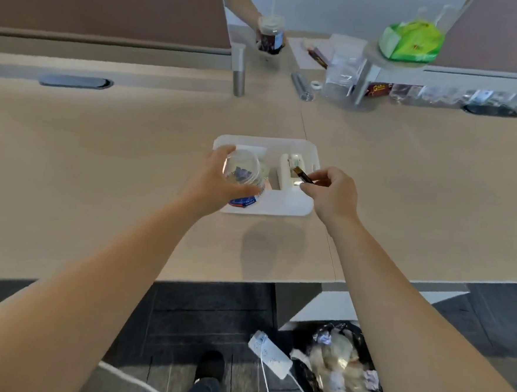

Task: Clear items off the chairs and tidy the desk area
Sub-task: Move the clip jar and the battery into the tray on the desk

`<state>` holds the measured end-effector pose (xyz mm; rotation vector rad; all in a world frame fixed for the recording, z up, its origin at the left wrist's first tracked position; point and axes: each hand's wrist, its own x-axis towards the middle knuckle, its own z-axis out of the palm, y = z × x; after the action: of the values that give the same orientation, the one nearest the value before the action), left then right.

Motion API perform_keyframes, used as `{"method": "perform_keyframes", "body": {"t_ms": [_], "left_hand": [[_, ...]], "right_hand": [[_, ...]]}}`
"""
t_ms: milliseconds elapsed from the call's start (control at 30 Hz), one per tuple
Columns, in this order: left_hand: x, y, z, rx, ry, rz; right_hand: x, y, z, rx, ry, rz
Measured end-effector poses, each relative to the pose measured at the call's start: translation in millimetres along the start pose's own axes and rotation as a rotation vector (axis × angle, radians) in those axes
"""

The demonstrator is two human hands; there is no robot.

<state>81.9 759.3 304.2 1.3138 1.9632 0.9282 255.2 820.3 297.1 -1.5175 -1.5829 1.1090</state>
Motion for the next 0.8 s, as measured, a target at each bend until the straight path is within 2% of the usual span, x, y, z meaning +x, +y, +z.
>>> {"method": "perform_keyframes", "body": {"t_ms": [133, 300, 500, 633, 800], "left_hand": [[55.6, -8.2, -10.3, 0.168, -0.008, 0.021], [110.5, -23.1, 0.6, 0.256, -0.190, 0.021], [137.9, -23.7, 14.9, 0.633, -0.469, 0.078], [139.2, -25.2, 17.8, 0.780, -0.486, 0.130], [143.0, -28.6, 13.4, 0.959, -0.425, 0.165]], "right_hand": [[33.4, -6.2, 28.7, -0.019, 0.032, 0.052], [61.3, -10.5, 50.9, -0.039, 0.054, 0.108], [80.0, -6.8, 53.2, -0.096, 0.072, 0.171], [84.2, -2.9, 53.3, -0.119, 0.076, 0.182], [83.0, -3.6, 58.4, -0.145, 0.068, 0.191]]}}
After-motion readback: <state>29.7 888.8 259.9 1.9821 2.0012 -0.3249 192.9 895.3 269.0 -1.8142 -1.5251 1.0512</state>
